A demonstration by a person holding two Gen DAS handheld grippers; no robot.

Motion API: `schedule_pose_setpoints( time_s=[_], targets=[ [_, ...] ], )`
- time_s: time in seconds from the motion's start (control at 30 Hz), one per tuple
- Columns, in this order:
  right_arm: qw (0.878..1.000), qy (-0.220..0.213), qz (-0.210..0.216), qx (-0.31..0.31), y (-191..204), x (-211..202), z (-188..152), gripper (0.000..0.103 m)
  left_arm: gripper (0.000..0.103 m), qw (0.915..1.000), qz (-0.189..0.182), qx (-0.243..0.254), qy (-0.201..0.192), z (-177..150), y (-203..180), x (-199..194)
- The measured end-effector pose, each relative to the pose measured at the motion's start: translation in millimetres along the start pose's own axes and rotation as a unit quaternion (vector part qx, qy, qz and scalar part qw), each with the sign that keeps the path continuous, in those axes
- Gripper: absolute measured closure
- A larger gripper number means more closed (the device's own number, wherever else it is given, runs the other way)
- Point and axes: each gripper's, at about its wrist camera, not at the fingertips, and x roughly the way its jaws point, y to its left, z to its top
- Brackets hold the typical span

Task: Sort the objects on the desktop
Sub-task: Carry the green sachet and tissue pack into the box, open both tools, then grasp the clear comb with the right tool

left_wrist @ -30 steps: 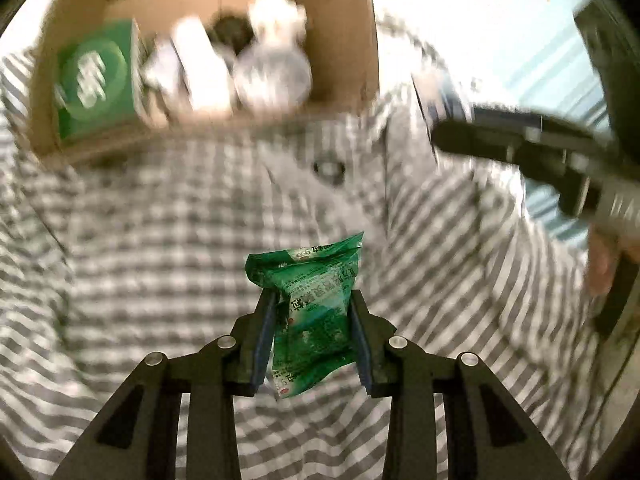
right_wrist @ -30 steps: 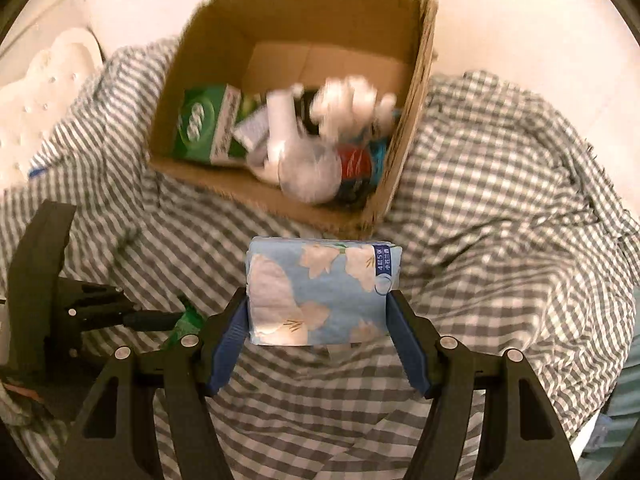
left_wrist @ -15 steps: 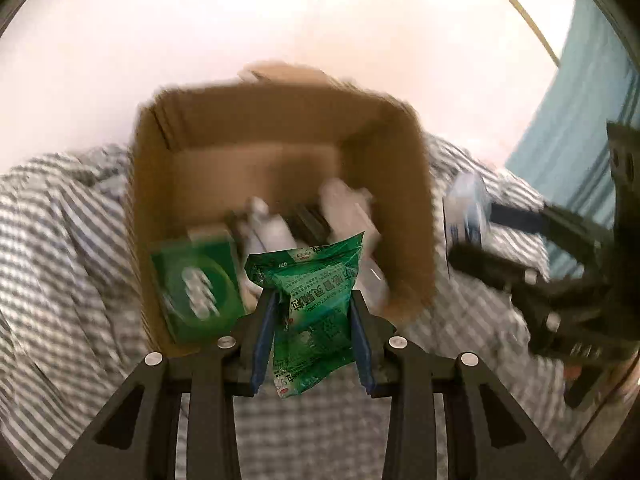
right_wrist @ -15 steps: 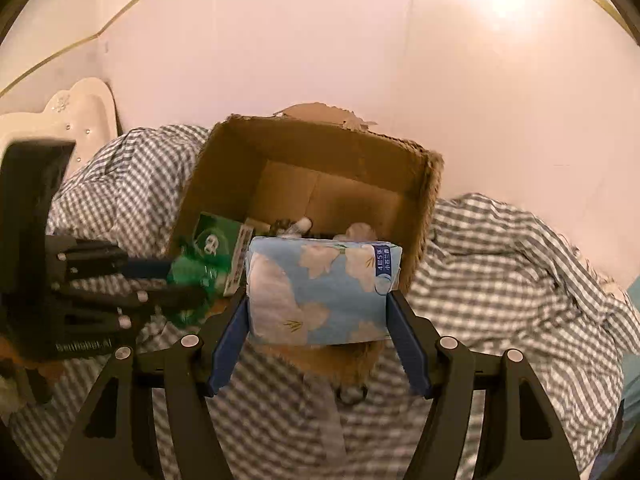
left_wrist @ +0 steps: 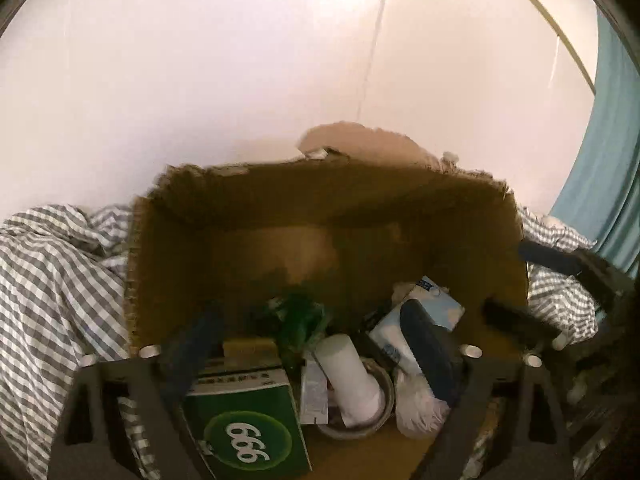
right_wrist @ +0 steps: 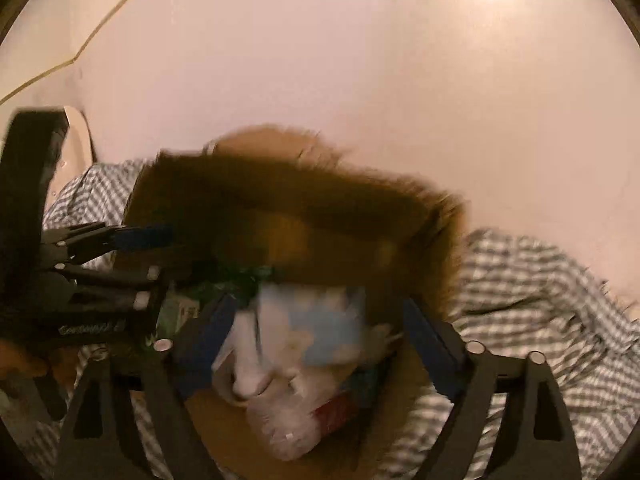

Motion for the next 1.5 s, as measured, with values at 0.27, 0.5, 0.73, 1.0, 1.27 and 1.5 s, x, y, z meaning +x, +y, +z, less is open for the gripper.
schedule_pose_setpoints(
  time_s=[0.27, 0.5, 0.73, 1.0, 1.27, 1.5],
  targets=[
    [0.996, -0.035, 0.009, 0.075, -34, -65, 11, 0.011, 0.006, 0.9997, 0.017, -0.014, -0.007, -16, 0, -62],
    [0.998, 0.055, -0.019, 0.004, -3, -109, -37, 0.006, 0.000, 0.9976, 0.058, -0.037, 0.007, -61, -15, -121],
    [0.988, 0.147, -0.012, -0.053, 28, -103, -116, 0.006, 0.000, 0.9910, 0.096, -0.085, 0.038, -142, -21, -119],
    [0.970, 0.229, 0.014, -0.075, 42, -36, -152, 0.026, 0.000, 0.9884, 0.110, -0.051, 0.092, -165, -45, -78],
    [0.952, 0.304, -0.015, -0.024, 15, 24, -175, 0.040, 0.000, 0.9837, 0.102, -0.076, 0.127, -174, -41, -50],
    [0.943, 0.330, -0.033, -0.021, 9, 50, -187, 0.049, 0.000, 0.9793, 0.103, -0.101, 0.142, -177, -35, -42]
  ],
)
